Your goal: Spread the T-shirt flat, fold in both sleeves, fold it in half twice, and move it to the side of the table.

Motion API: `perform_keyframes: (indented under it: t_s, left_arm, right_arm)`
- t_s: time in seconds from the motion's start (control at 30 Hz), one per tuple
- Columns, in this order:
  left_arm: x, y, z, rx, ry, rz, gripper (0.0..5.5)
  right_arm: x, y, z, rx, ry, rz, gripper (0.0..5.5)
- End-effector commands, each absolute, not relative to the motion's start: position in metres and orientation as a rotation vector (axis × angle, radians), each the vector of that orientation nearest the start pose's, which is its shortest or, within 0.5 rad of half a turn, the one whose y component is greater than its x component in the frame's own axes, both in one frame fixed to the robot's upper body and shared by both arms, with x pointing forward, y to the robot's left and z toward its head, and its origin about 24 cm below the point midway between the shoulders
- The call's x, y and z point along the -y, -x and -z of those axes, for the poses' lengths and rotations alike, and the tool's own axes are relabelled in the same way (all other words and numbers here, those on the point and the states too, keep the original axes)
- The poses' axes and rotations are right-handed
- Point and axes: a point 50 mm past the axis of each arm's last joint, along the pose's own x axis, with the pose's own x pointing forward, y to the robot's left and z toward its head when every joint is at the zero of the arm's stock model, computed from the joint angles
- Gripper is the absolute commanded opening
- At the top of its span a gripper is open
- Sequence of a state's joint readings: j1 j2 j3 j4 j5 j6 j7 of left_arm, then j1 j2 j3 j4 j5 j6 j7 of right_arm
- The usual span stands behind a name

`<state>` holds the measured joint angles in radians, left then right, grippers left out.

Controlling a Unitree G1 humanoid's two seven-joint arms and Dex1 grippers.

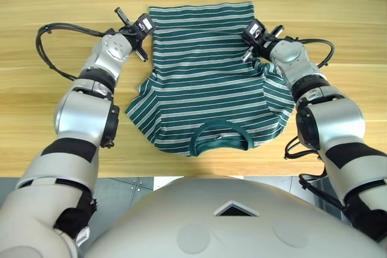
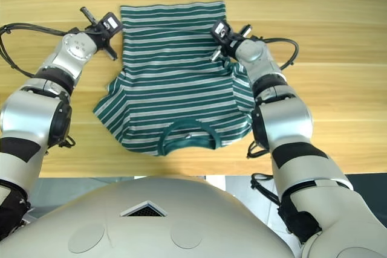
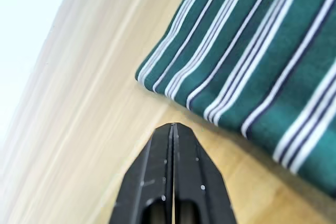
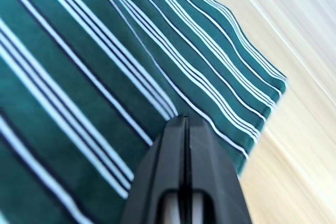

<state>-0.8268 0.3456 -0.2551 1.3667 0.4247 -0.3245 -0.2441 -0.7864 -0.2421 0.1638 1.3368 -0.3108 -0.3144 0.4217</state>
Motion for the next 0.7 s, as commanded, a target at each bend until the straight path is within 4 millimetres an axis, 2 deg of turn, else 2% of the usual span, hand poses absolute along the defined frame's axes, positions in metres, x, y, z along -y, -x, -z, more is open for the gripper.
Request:
perform_keyframes:
  t_s: [0.03,0.1,0.2,0.3,0.4,0.53,0.7]
  left_arm:
    - [-0.186,-0.365,-0.035,-0.265,-0.843,0.492,0.03]
    - [-0.181,-0.364,-0.035,-0.246,-0.829,0.52,0.03]
    - [-0.177,-0.365,-0.042,-0.194,-0.773,0.547,0.03]
    - [-0.176,-0.366,-0.054,-0.125,-0.624,0.604,0.03]
    - [-0.184,-0.357,-0.061,-0.04,-0.511,0.734,0.03]
    - [-0.195,-0.346,-0.063,0.036,-0.474,0.81,0.03]
    - [-0.197,-0.333,-0.062,0.086,-0.441,0.925,0.03]
  right_arm:
    - [0.145,-0.342,0.0,-0.372,0.544,-0.707,0.0]
    - [0.143,-0.343,-0.003,-0.348,0.534,-0.713,0.0]
    - [0.14,-0.352,-0.021,-0.218,0.466,-0.656,0.0]
    - [0.151,-0.359,-0.037,-0.108,0.454,-0.562,0.0]
    - [0.174,-0.362,-0.051,-0.036,0.48,-0.48,0.0]
    - [0.2,-0.359,-0.048,-0.091,0.526,-0.425,0.0]
    - [0.191,-0.355,-0.035,-0.185,0.571,-0.506,0.0]
